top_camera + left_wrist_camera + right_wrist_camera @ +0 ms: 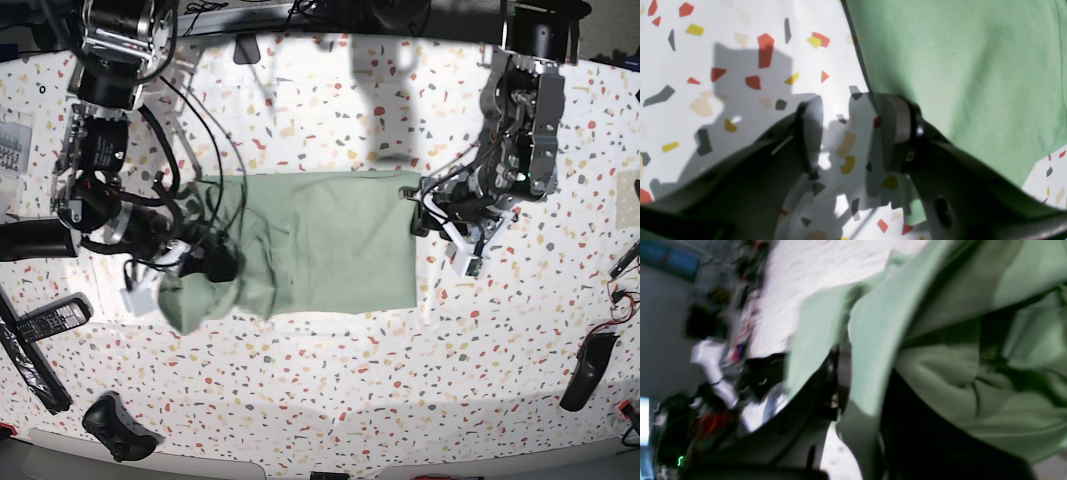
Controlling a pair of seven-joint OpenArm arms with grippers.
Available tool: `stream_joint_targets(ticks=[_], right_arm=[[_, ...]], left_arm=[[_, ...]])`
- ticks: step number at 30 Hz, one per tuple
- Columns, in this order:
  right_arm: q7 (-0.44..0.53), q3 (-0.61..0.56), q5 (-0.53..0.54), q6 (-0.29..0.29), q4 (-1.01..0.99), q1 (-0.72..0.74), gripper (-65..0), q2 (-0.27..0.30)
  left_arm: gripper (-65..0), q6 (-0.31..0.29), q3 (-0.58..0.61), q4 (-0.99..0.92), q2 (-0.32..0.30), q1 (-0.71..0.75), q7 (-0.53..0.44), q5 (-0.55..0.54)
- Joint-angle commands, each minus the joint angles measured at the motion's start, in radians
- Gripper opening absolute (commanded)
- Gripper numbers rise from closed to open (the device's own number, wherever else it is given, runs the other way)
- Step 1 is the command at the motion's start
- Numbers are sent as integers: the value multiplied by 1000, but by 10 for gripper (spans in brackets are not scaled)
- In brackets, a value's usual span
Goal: Fold the T-shirt properly
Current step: 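Fold the right-gripper end over onto the shirt's middle, then lift and gather the shirt bundle with both grippers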
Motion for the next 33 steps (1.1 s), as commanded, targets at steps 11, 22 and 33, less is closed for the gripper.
stream_joint_targets(ticks=[11, 22, 33], right_arm=[[17, -155, 72, 9, 177, 24, -650, -127], [21, -154, -144, 9, 182, 25, -650, -338], [150, -236, -321, 9, 176, 23, -650, -363]], left_arm=[[-390, -3, 3, 3, 2, 0, 37, -6], [-390, -3, 3, 3, 3, 0, 37, -40], [-390, -4, 3, 4, 3, -3, 37, -63]])
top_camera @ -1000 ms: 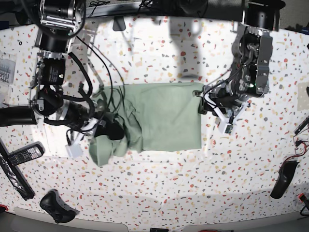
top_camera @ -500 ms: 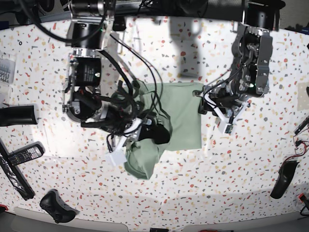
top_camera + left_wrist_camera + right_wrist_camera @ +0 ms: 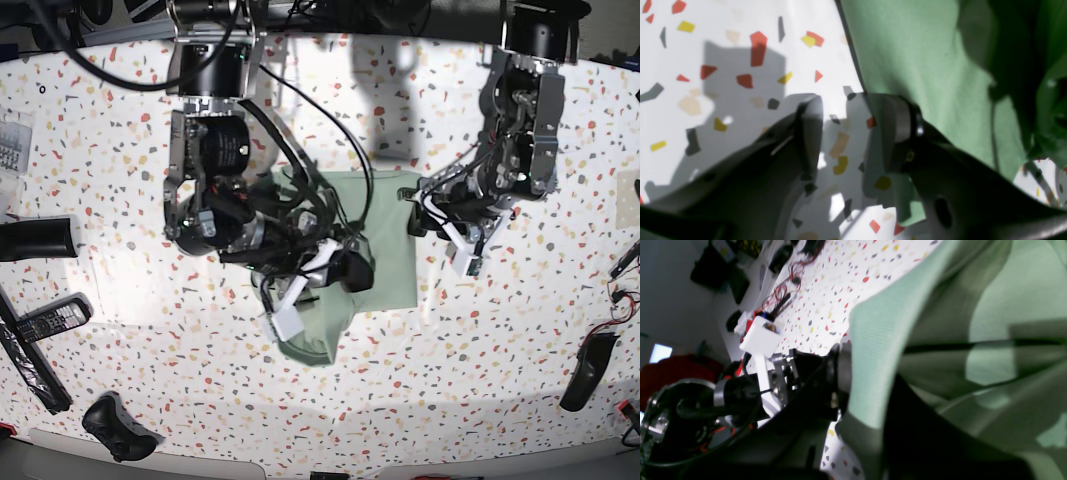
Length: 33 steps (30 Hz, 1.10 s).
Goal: Fold the T-shirt properly
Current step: 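Lift and gather the shirt bundle with both grippers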
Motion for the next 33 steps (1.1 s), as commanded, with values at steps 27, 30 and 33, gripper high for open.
stream_joint_targets(ticks=[27, 30, 33], right_arm=[[75, -172, 147, 9, 16, 28, -437, -8], [57, -172, 224, 9, 16, 28, -437, -8], [58, -171, 218, 9, 16, 44, -437, -8]], left_arm=[[-390, 289, 2, 282, -174, -150, 236, 451], [-390, 289, 2, 290, -194, -149, 236, 451], [-390, 288, 2, 290, -198, -149, 240, 440]])
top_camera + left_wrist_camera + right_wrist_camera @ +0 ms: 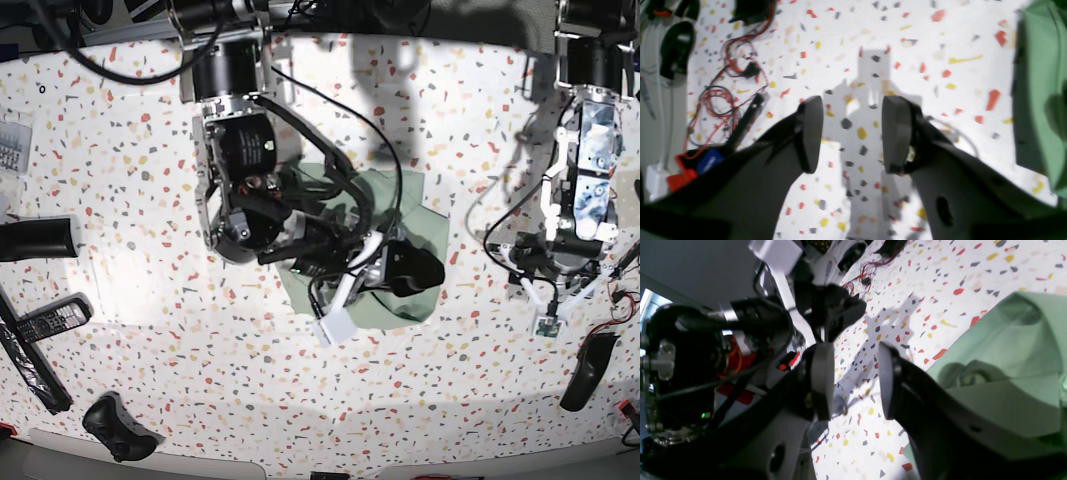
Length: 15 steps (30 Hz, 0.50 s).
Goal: Fold the T-shirt properly
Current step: 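Lift and gather the shirt bundle with both grippers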
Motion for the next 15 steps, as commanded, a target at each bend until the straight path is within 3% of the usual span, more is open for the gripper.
stream_joint_targets(ticks=[1, 6, 9, 12, 15], right_arm=[[25, 1, 7, 9, 18, 43, -437, -8], [74, 58, -258, 9, 18, 123, -437, -8], [71, 93, -309, 9, 18, 145, -438, 1], [71, 97, -308, 9, 18, 144, -438, 81], [106, 98, -309, 9, 18, 144, -438, 162]], left_arm=[[-390, 6, -6, 19, -12, -22, -17, 11], [-390, 6, -6, 24, -12, -22, -28, 3], [-390, -11, -6, 48, -12, -22, -32, -58], [-390, -76, -6, 111, -12, -19, -53, -202], [-390, -196, -5, 188, -9, -10, -89, -383]])
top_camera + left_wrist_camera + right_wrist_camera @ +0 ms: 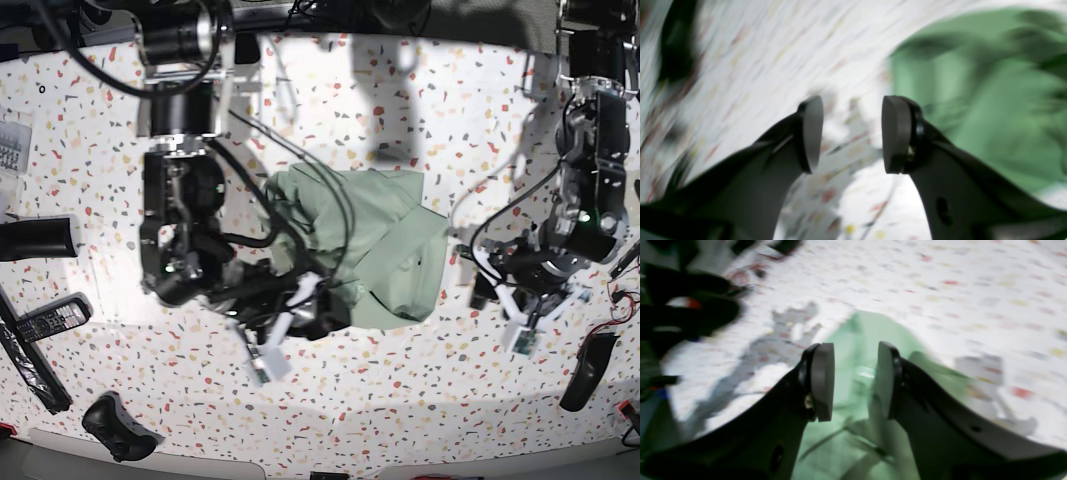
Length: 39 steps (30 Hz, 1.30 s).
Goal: Fold the T-shirt properly
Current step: 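Lift and gather the shirt bundle with both grippers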
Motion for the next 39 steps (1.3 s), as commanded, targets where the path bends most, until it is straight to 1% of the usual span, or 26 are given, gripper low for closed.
stream_joint_targets(ticks=[1, 2, 4, 7, 10, 12, 14, 16, 18, 21, 24, 26, 27, 29, 33, 36, 39], right_arm=[[45, 2, 15, 9, 18, 29, -438, 19], [64, 5, -3, 9, 18, 30, -438, 36], [97, 22, -50, 9, 17, 29, -438, 53], [103, 73, -108, 9, 17, 29, -438, 53], [101, 147, -135, 9, 17, 30, -438, 61], [97, 192, -135, 8, 17, 29, -438, 87], [82, 227, -134, 8, 18, 28, -438, 127], [59, 250, -134, 7, 18, 26, -438, 177], [41, 266, -133, 6, 18, 21, -438, 231], [37, 271, -130, 6, 18, 3, -438, 304], [38, 271, -130, 6, 18, -22, -438, 347], [38, 271, -130, 6, 18, -36, -438, 357], [38, 271, -130, 6, 18, -43, -438, 357], [38, 271, -127, 6, 18, -47, -438, 354], [42, 268, -127, 6, 18, -48, -438, 346], [42, 268, -127, 6, 18, -48, -438, 343], [46, 268, -126, 6, 18, -48, -438, 343]], left_arm=[[-390, -26, -5, 36, 0, -10, -28, -36], [-390, -58, -5, 52, 10, -2, -31, -75], [-390, -94, -5, 69, 43, 24, -28, -134], [-390, -137, -5, 73, 111, 74, -27, -206], [-390, -211, -5, 73, 190, 130, -28, -303], [-390, -248, -3, 73, 249, 159, -28, -351], [-390, -260, -3, 73, 308, 171, -29, -354], [-390, -263, -3, 72, 358, 173, -42, -321], [-390, -262, -3, 72, 396, 173, -70, -263], [-390, -262, -3, 71, 438, 172, -126, -146], [-390, -262, -3, 62, 463, 172, -188, -8], [-390, -253, -2, 31, 477, 168, -208, 58], [-390, -237, 4, 6, 481, 163, -210, 69], [-390, -203, 27, -61, 492, 148, -210, 68], [-390, -197, 130, -206, 516, 96, -206, 92], [-390, -146, 203, -234, 518, 90, -177, 136], [-390, -146, 220, -234, 517, 104, -110, 207]])
